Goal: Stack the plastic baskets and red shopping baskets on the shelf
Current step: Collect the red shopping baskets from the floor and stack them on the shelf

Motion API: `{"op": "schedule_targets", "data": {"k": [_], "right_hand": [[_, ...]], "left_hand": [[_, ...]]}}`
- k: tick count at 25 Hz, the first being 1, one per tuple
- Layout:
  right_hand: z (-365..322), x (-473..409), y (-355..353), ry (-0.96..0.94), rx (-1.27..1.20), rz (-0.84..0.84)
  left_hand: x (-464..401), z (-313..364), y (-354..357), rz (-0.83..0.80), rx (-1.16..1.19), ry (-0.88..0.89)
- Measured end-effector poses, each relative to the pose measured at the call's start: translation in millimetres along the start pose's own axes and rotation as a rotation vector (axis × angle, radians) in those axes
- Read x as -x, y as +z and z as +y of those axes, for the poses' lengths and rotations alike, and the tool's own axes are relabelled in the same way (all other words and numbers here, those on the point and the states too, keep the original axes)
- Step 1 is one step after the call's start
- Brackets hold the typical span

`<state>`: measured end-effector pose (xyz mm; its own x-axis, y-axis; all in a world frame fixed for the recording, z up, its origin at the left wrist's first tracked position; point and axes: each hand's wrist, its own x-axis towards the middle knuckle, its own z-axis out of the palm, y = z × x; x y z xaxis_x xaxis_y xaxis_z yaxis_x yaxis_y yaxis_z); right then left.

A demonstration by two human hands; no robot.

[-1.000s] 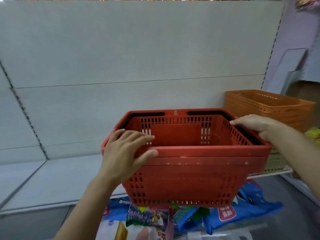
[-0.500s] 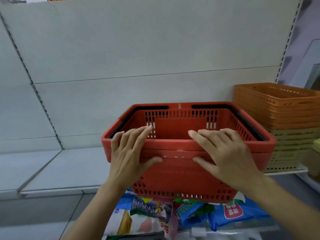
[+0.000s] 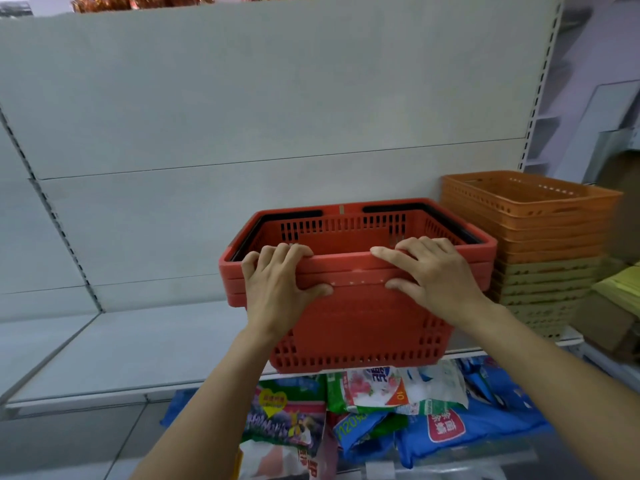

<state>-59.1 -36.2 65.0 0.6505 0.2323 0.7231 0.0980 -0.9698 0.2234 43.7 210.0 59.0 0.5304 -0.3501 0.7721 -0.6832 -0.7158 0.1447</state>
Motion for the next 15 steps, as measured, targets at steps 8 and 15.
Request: {"op": "schedule_targets", "data": {"k": [8, 15], "right_hand": [[53.3, -1.5, 18.6, 0.122, -0.094, -0.066], [62.9, 1.2, 26.9, 0.137, -0.114, -0.129]], "left_hand": [[-36.9, 30.1, 53.9, -0.084, -0.043, -0.016], [-32.3, 35.6, 62.0, -0.087, -0.154, 0.020]]}}
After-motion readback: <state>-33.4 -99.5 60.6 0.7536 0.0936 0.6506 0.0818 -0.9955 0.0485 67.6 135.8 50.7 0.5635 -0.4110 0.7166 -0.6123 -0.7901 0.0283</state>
